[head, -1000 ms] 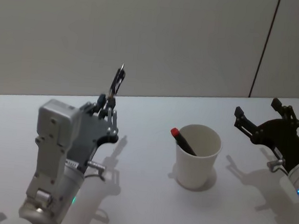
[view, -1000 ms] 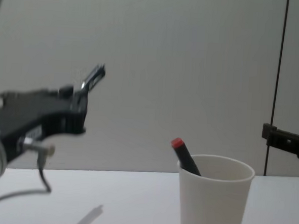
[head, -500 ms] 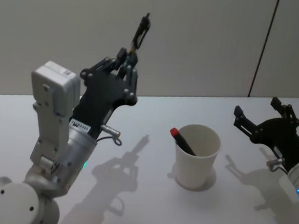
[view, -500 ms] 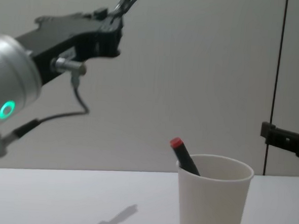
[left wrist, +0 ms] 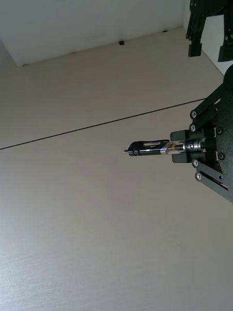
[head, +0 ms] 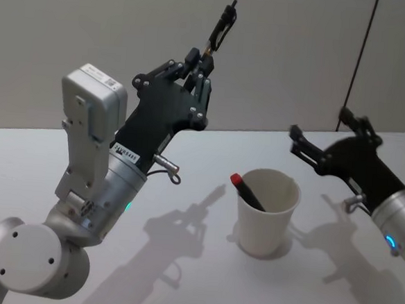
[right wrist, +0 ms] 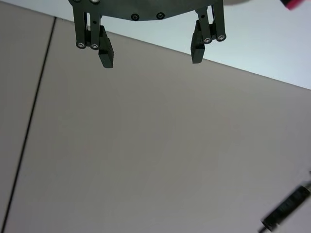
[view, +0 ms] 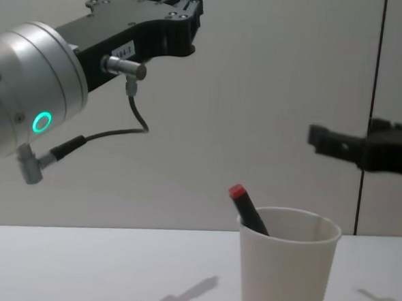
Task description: Place the pen into the pen holder.
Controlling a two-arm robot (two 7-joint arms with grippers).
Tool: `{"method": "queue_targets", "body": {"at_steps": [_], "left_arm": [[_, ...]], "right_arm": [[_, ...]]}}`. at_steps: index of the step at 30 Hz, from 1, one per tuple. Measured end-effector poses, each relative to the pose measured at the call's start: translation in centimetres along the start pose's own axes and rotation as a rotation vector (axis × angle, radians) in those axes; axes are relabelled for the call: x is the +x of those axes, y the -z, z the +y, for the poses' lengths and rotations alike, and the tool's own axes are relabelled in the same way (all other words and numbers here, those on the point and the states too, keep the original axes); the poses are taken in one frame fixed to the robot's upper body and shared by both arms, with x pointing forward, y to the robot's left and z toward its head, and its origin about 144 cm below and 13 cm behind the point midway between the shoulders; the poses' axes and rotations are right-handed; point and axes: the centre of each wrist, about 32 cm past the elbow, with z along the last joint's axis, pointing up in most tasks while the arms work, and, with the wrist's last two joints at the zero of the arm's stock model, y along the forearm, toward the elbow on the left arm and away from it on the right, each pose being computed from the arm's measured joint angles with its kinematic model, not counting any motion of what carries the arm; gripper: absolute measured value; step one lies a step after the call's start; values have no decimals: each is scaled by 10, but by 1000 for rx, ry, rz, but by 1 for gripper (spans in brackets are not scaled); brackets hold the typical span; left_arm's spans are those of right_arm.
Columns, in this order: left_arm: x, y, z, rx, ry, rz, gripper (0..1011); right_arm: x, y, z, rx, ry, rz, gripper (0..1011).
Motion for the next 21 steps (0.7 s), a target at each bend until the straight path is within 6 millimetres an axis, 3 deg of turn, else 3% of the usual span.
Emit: {"method": "queue_targets", "body": {"at_steps": [13, 21], "left_arm": [[-4, 10, 16, 14, -14, -1, 145], [-7, 14, 27, 25, -29, 7, 145]], "right_arm": [[-6, -24, 17, 78, -134, 129, 1001], [-5, -28, 14, 114, -186, 256, 1001]]}}
